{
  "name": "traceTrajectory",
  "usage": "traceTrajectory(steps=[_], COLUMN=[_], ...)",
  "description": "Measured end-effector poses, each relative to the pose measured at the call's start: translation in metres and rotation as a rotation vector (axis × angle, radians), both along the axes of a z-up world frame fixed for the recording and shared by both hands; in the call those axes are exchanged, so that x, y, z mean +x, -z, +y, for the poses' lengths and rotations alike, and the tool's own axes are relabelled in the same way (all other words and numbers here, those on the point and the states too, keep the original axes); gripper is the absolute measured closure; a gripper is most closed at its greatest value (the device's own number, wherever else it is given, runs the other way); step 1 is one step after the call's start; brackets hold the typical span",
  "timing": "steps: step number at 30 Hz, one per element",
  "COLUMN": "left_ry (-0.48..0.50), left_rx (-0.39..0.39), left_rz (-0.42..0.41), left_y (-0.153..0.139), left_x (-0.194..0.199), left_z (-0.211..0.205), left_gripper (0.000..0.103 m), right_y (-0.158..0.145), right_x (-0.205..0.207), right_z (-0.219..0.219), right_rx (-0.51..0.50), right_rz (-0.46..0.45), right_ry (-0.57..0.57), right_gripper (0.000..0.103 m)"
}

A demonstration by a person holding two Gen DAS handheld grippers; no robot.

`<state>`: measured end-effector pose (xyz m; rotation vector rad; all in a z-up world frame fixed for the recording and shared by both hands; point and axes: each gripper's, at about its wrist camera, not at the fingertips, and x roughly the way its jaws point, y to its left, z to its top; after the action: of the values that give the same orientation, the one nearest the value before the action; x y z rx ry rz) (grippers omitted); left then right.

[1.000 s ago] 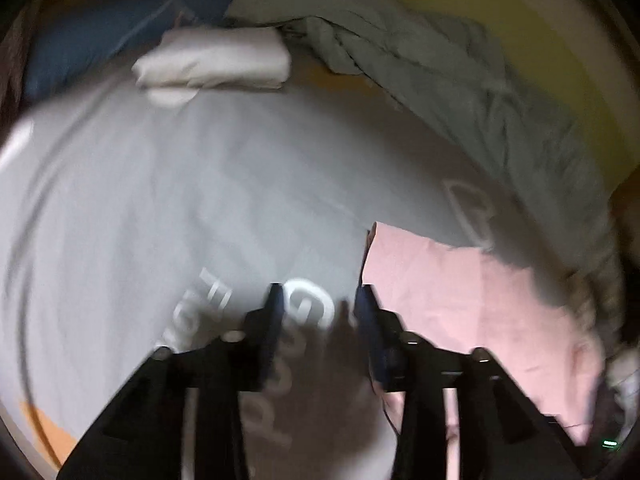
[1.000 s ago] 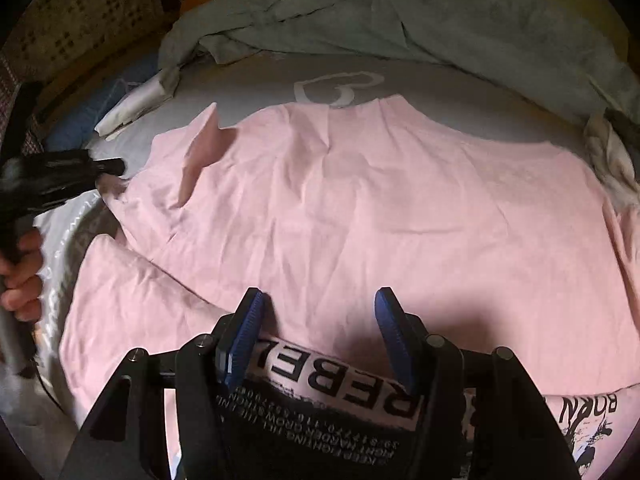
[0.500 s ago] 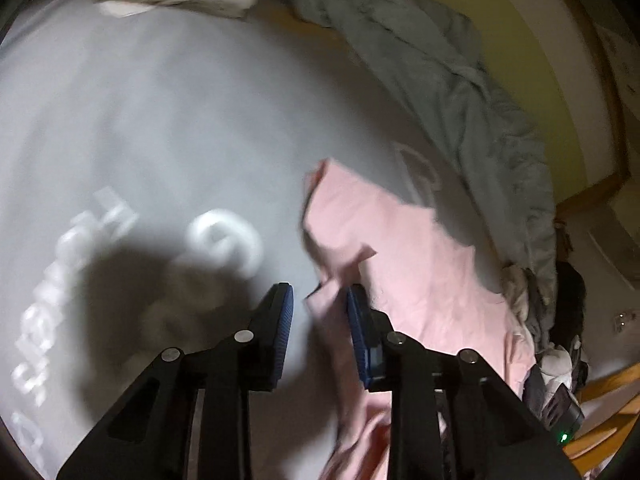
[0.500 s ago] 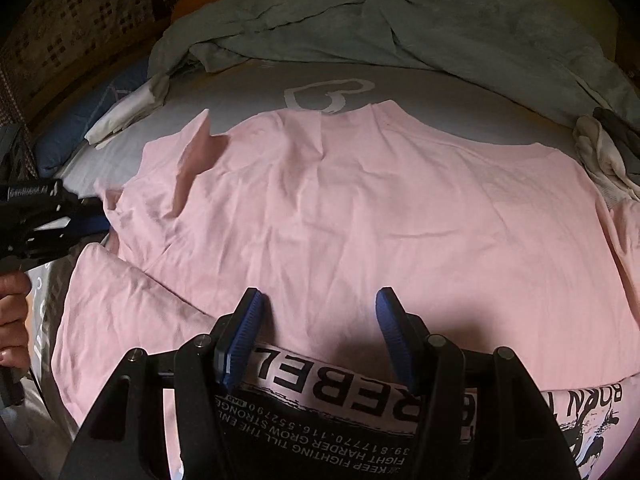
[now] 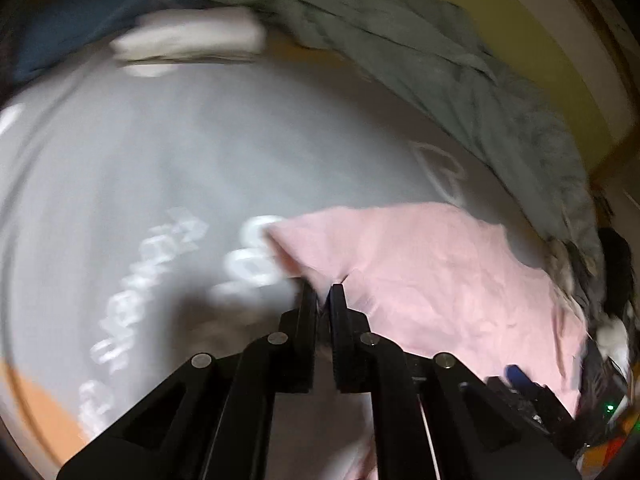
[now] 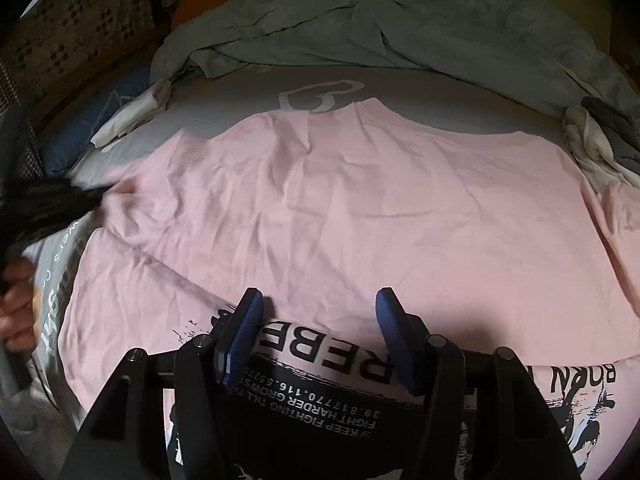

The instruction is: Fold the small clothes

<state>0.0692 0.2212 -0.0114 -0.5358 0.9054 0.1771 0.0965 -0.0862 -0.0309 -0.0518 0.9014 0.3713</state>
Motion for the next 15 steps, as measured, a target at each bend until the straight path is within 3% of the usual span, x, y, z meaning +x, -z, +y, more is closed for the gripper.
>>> traceTrajectory(steps=[2,3,4,9,11,13,15], left_ry=[-0.086,-0.114,-0.121,-0.048,-0.011,0.003,0.0], left_rx=[0.101,0.111,0.068,-0.337,-0.393,-0.393,-0.408], left_rz=[0.037,0.053,0.052,-0.09,-0.114,-0.124,-0.132], left_y=[0.007,0.012,0.018,0.031,0.032,0.031,0.031], left_x=[-0.012,-0.018,-0.024,-0.034,-0.028,-0.016,0.001], left_z=[0.014,0.021,0.029,0.051,0.047,0.041,0.04], left_gripper=[0.097,0.097,0.098,0.093,0.088,0.078,0.074], right_y=[0.002,0.002,0.003,0.004,0.004,0.004,0.004], right_x=[-0.001,-0.003,-0.005,-0.008,-0.007,-0.008,-0.008], right_z=[0.002,0.004,0.006,0.01,0.008,0.006,0.006], right_rx=[-0.014,-0.029,-0.044,-0.069,-0.054,-0.043,-0.039], right_rz=[-0.015,-0.03,-0.046,-0.076,-0.07,-0.07,-0.069], right_ry=[0.005,0.005,0.004,0.005,0.004,0.004,0.002], right_gripper=[0.043,0.043,0.043,0.043,0.043,0.043,0.043])
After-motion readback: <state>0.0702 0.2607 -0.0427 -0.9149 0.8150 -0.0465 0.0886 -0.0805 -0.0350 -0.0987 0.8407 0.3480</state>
